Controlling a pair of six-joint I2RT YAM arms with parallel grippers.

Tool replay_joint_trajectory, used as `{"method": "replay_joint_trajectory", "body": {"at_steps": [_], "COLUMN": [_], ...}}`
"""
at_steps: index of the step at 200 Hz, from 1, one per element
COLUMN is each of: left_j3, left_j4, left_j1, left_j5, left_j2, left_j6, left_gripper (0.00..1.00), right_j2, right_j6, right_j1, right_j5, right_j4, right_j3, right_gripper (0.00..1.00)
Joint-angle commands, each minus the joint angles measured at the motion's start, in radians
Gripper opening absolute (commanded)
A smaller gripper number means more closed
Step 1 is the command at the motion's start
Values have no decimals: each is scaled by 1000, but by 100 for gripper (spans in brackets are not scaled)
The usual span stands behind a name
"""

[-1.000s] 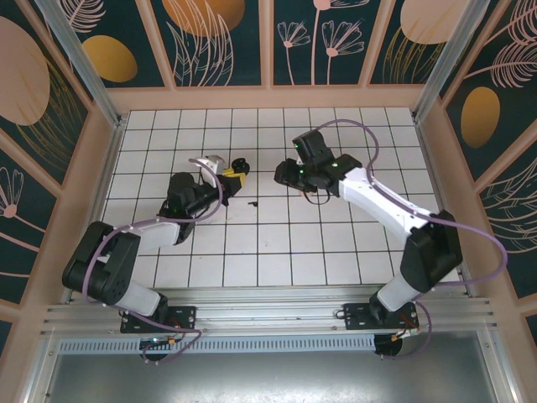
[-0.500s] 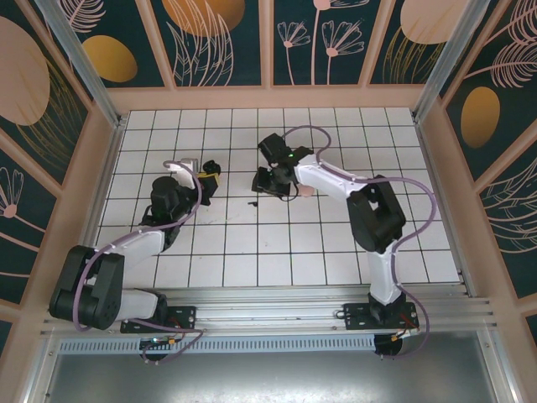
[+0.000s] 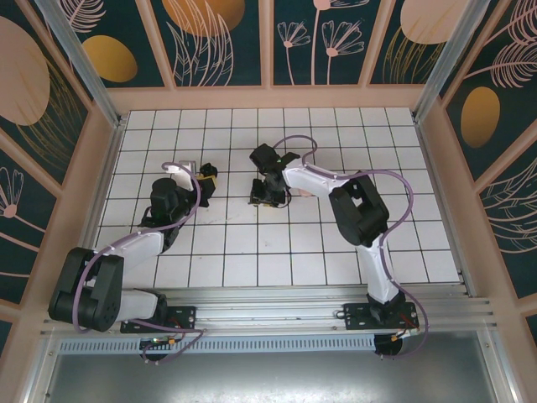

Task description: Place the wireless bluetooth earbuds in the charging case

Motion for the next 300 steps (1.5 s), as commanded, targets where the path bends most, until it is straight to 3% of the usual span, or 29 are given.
{"method": "replay_joint_trajectory", "body": {"at_steps": [1,182,226,300], "left_j3": [-1,11,34,49], "left_j4": [4,-24,-70,-90], "left_j1": [8,7,7,8], "left_j5": [-3,1,10,39], "left_j2": [-9,-5,-6,-5], "left_j6": [-12,20,56,58], "left_gripper": [9,9,9,10], "right_j2": [30,77,1,-236], "right_j6": [-21,-83,-268,-699], "right_j1": [2,8,7,-18], "right_j5": [-13,35,89,78], "right_j4": [2,12,21,80], "right_j3": [43,59,-17,-314], "right_gripper": [35,22,20,20]}}
